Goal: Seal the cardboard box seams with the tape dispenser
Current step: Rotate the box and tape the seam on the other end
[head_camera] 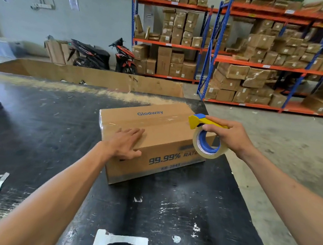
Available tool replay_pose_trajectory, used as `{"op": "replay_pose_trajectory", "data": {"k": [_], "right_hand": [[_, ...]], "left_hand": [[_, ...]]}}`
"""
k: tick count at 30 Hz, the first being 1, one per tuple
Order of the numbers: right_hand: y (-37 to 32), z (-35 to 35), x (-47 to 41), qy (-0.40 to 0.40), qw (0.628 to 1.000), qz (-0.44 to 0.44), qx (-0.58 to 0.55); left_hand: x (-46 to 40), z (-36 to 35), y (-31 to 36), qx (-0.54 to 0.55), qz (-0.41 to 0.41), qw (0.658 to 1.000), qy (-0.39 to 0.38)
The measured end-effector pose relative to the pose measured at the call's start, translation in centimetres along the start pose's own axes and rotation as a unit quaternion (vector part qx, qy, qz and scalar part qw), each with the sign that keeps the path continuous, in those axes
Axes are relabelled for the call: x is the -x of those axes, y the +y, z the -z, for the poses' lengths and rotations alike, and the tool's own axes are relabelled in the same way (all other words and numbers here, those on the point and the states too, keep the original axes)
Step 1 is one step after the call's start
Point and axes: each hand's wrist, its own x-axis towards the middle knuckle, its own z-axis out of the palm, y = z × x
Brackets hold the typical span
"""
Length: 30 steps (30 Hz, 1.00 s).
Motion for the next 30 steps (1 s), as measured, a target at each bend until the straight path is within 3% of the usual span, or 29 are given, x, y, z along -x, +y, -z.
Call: {"op": "replay_pose_trajectory", "data": {"k": [3,6,8,12,17,22,25,27,30], "right_hand": [[-0.1,-0.1,0.1,0.01,1.0,-0.001,-0.001],[-0.1,-0.3,0.3,0.007,1.0,0.0,0.007],[0.0,-0.3,0.6,0.002,1.0,-0.001,0.013],[0.3,-0.2,0.8,0.014,1.0,-0.008,0.008],[0.7,-0.2,1.0,0.028,1.0,-0.01,-0.003],[0.6,0.0,0.6,0.034,0.999,-0.013,-0.011],[0.4,-0.2,0.4,0.036,0.999,-0.017,-0.014],[0.1,-0.5,0.2,0.04,0.999,-0.018,-0.021],[-0.1,-0.9,0.0,0.06,0.997,-0.015,-0.036]], "left_hand": [[-2.4,0.4,3.9,-0.004,0.05,0.998,0.048],[-4.8,-0.8,7.9,0.041,0.085,0.995,0.043],[-5.3,-1.7,8.9,0.014,0.09,0.995,0.048],[-4.7,-2.5,7.8,-0.043,0.048,0.995,0.076],[-3.4,-2.4,4.3,-0.06,-0.021,0.997,0.05],[-1.0,-2.1,-2.1,0.061,-0.1,0.992,0.041],[-1.7,0.2,-1.8,0.059,-0.073,0.995,0.033],[-2.8,1.5,1.6,0.02,-0.029,0.999,0.038],[-5.1,1.3,9.1,0.08,0.074,0.993,0.045]]}}
